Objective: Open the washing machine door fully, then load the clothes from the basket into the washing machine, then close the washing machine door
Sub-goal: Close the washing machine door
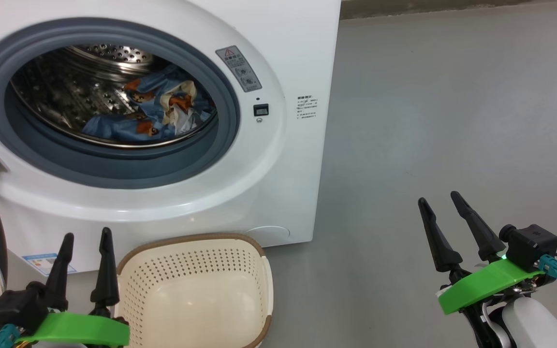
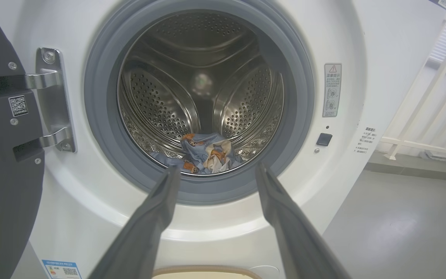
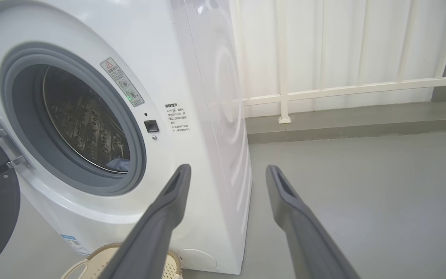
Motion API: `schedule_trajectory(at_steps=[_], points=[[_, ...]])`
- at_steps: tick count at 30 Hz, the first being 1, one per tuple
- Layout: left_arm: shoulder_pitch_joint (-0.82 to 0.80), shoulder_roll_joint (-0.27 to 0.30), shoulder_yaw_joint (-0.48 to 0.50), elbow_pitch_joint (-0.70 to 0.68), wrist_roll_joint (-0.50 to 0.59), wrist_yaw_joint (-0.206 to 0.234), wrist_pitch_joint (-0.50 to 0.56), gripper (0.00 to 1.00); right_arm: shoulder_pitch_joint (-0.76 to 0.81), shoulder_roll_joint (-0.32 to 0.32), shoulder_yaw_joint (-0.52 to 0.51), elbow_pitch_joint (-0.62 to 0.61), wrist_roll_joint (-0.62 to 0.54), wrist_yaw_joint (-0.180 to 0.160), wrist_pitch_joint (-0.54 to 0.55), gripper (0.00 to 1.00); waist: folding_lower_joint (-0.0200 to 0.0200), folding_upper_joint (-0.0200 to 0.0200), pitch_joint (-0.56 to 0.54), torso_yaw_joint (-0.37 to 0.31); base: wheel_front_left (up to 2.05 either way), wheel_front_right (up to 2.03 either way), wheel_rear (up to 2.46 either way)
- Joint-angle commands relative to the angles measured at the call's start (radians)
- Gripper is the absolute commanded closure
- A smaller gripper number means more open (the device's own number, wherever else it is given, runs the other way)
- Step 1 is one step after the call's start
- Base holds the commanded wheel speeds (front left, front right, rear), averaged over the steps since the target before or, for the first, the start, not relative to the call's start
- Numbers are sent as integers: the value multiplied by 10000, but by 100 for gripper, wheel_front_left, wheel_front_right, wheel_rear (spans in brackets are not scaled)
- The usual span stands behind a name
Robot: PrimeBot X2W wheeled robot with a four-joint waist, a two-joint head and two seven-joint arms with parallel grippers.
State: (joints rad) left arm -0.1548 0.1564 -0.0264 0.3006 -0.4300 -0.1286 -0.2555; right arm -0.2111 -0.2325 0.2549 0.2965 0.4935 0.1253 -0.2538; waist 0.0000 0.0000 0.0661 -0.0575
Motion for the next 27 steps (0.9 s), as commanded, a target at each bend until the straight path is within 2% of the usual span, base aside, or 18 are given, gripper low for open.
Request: schedule_trajectory(at_steps=[1,11,27], points=[[-141,199,339,-172,36,-21,-63,0,-160,-128,168,-201,14,54,-80,0,0,0,-6,-7,0,0,0],[-107,167,336,-219,47,-21,-63,0,-125,-116,139,-208,-15,54,-80,0,0,0,-45,-21,-56,46,10],[-46,86,429,-278,146,-21,-63,0,-108,-133,199,-164,26,54,-80,0,0,0,-121,-45,-167,157,9]])
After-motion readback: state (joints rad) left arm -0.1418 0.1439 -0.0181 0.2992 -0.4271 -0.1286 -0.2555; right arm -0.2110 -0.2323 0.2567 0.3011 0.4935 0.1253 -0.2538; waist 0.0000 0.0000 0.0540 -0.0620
